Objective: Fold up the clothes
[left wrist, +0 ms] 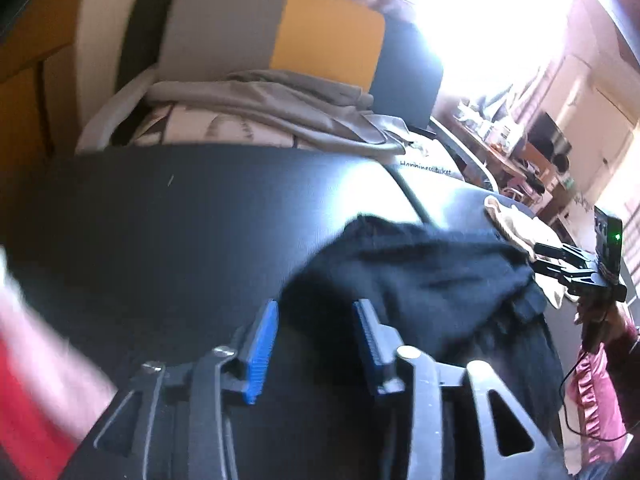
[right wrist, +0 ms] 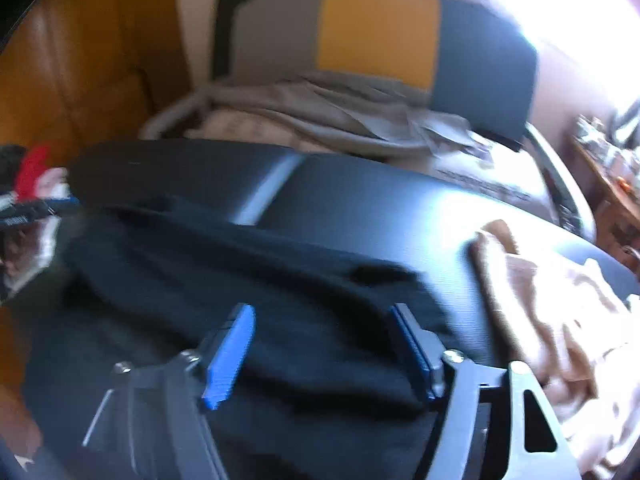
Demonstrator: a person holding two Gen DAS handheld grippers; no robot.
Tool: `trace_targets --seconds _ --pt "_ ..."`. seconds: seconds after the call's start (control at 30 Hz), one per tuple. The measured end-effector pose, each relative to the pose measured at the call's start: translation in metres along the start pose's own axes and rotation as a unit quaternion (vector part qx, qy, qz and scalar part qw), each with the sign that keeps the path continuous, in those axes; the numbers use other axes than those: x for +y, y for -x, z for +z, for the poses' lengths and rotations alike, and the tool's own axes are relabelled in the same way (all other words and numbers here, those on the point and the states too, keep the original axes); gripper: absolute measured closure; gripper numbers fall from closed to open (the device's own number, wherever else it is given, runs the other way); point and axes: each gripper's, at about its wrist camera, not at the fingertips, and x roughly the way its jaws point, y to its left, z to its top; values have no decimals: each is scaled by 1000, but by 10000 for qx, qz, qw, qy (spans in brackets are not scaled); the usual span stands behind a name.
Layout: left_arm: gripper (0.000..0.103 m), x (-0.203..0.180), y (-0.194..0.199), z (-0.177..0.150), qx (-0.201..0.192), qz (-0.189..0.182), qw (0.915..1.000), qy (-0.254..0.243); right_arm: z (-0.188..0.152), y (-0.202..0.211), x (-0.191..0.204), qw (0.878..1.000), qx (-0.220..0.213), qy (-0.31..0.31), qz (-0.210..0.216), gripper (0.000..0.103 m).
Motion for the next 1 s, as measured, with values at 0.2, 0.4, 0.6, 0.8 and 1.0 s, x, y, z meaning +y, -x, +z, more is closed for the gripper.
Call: trace_targets --seconds 0.2,0.4,0.6,0.8,1.0 --pt "56 -25 -6 -51 188 109 9990 -392 -12 -10 67 9993 -84 149 321 27" --pt "56 -37 -33 -37 152 -360 9982 -450 -12 -31 63 9996 12 -176 219 27" --pt "61 -43 -69 -18 325 -419 9974 -497 -23 -48 44 9975 -110 -514 469 18" --pt "94 -55 -33 -28 -832 -2 9965 24 -28 -52 43 9954 -363 -598 656 10" --pt "92 -75 -30 -73 -794 897 9924 288 -31 -51 38 9924 -442 -727 892 7"
